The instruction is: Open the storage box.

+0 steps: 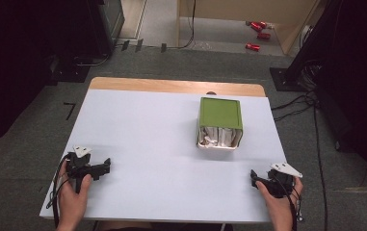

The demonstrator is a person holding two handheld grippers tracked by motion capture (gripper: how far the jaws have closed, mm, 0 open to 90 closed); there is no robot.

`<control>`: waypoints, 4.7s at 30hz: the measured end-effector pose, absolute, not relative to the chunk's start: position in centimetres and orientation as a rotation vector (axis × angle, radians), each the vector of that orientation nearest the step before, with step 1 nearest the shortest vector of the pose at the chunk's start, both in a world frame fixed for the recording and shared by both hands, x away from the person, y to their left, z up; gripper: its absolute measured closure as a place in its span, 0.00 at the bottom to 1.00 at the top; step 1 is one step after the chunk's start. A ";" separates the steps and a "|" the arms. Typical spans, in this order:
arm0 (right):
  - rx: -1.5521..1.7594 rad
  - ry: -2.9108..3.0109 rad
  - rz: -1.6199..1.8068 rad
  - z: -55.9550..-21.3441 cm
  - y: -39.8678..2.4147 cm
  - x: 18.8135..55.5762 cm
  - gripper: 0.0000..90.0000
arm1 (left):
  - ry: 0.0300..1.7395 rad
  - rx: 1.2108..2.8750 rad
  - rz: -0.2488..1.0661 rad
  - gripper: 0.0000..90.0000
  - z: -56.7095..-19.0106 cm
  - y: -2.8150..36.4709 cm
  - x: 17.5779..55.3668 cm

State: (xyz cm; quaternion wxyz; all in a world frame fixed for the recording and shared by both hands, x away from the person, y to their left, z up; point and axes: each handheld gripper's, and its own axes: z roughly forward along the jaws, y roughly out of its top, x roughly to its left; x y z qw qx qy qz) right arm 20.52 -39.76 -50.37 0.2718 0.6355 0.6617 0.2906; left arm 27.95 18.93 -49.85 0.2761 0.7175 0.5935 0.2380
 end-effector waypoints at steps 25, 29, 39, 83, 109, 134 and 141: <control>1.756 1.672 0.866 -49.0 -39.0 20.4 0.14 | 1.594 1.927 0.642 0.00 -49.9 18.9 27.9; 1.745 1.650 0.892 -48.2 -38.4 20.5 0.14 | 1.594 1.927 0.642 0.00 -49.9 18.9 27.9; 1.736 1.619 0.942 -46.7 -36.8 21.3 0.14 | 1.594 1.926 0.643 0.00 -49.9 18.9 27.9; 1.720 1.572 0.941 -45.2 -32.2 27.6 0.29 | 1.594 1.927 0.642 0.00 -49.9 18.9 27.9; 1.763 1.637 0.863 -47.5 -32.6 30.3 0.40 | 1.594 1.926 0.641 0.00 -49.9 18.9 27.9; 1.735 1.705 0.835 -47.2 -32.2 28.1 0.43 | 1.594 1.927 0.642 0.00 -49.9 18.9 27.9; 1.719 1.730 0.840 -47.0 -32.0 27.2 0.49 | 1.594 1.927 0.643 0.00 -49.9 18.9 27.9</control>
